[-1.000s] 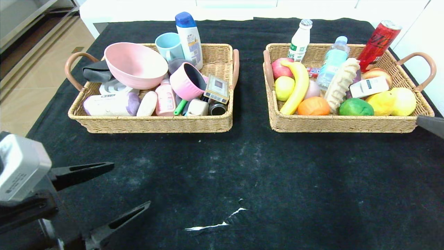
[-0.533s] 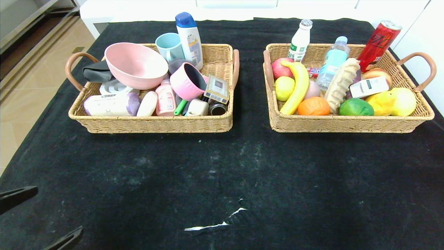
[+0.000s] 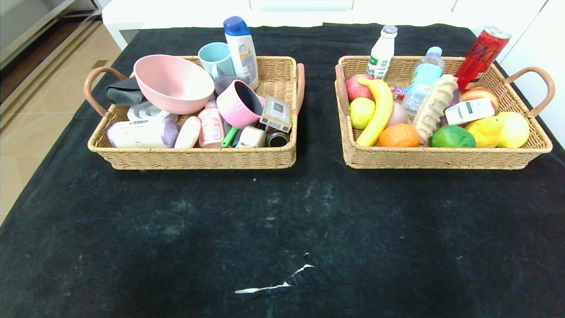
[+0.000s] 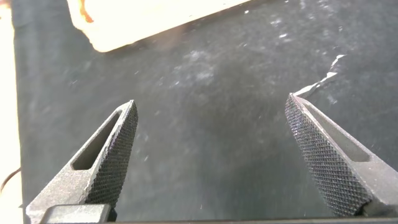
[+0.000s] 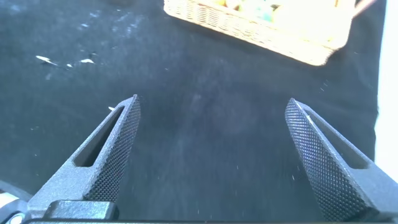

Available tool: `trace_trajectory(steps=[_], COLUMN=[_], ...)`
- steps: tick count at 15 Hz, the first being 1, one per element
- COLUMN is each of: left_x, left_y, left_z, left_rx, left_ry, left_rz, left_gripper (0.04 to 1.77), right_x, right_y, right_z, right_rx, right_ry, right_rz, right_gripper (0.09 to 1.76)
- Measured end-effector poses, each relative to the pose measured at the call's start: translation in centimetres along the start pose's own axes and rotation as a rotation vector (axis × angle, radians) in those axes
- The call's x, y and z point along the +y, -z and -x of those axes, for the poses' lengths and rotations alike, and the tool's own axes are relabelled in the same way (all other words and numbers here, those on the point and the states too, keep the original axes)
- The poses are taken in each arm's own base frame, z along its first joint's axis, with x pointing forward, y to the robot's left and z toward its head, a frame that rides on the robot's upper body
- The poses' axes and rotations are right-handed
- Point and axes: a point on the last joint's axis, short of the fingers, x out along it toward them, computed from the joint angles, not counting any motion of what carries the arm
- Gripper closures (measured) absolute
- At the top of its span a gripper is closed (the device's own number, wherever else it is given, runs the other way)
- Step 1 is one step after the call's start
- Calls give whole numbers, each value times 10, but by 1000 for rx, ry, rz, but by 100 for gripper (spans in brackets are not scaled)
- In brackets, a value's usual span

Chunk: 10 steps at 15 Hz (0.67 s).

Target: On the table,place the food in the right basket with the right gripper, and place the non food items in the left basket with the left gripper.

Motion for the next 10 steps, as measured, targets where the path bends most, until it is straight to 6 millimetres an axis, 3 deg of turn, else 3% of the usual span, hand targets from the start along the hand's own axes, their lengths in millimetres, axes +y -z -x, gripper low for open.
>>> trace_trajectory(steps=[7, 10], left_x=[-9, -17], left_y=[-1, 12], left_z=[24, 31], left_rx=[-52, -40], left_ry=[-75, -69], left_rz=[80, 86], left_gripper=[9, 9], right_x=[18, 21], right_y=[48, 66], right_z=[13, 13], right_rx=[15, 17], right_ry=[74, 81], right_rz=[-11, -12], right_gripper=[15, 15])
